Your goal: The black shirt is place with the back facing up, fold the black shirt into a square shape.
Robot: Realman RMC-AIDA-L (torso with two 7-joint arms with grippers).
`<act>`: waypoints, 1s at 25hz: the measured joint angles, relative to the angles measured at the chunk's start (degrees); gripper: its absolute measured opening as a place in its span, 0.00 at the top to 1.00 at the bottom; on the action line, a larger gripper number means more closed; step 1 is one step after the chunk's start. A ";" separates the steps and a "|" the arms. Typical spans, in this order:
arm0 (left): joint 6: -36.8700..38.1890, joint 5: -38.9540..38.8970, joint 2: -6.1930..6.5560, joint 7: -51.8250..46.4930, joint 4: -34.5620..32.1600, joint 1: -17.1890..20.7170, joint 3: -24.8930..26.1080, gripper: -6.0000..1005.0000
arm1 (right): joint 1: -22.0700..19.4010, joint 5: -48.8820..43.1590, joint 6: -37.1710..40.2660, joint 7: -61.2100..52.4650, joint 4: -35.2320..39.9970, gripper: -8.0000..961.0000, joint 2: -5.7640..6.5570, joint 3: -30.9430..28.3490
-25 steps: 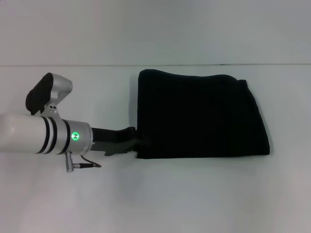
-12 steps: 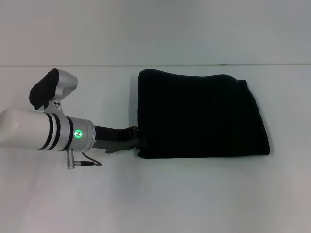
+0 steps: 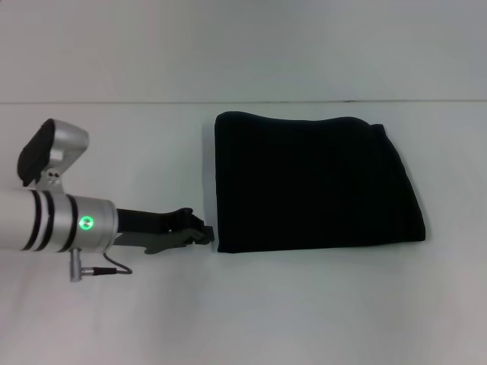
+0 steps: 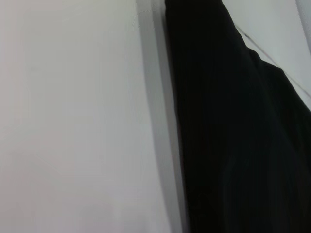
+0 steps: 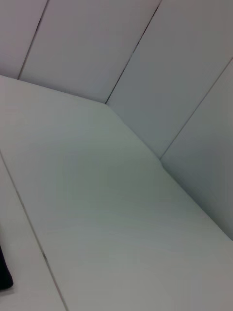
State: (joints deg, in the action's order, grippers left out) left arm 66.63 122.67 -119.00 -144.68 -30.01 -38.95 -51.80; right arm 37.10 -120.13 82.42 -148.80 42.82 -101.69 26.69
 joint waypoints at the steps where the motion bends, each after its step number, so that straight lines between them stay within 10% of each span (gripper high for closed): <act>1: 0.52 0.00 0.00 0.01 -0.37 0.53 0.52 0.93 | 0.00 -0.05 0.00 0.00 -0.05 0.25 0.00 0.00; 11: -0.19 -0.31 -0.33 0.67 -0.07 0.64 3.45 0.92 | -0.10 -0.27 -0.35 0.08 -0.28 0.25 -0.07 0.21; 17: -3.99 -0.20 -0.93 0.69 1.96 -1.27 2.27 0.77 | -0.11 -0.29 -0.40 0.15 -0.28 0.25 -0.09 0.20; 19: -4.72 -0.13 -1.09 0.70 2.22 -1.79 1.62 0.51 | -0.09 -0.29 -0.42 0.15 -0.28 0.25 -0.09 0.16; 25: -5.94 -0.06 -1.87 0.72 2.27 -3.13 -0.17 0.44 | -0.02 -0.26 -0.36 0.17 -0.28 0.25 -0.09 0.00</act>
State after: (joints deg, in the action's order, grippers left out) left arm 60.68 122.61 -120.88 -143.96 -27.74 -42.08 -51.97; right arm 37.08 -120.39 82.06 -148.63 42.54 -101.78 26.69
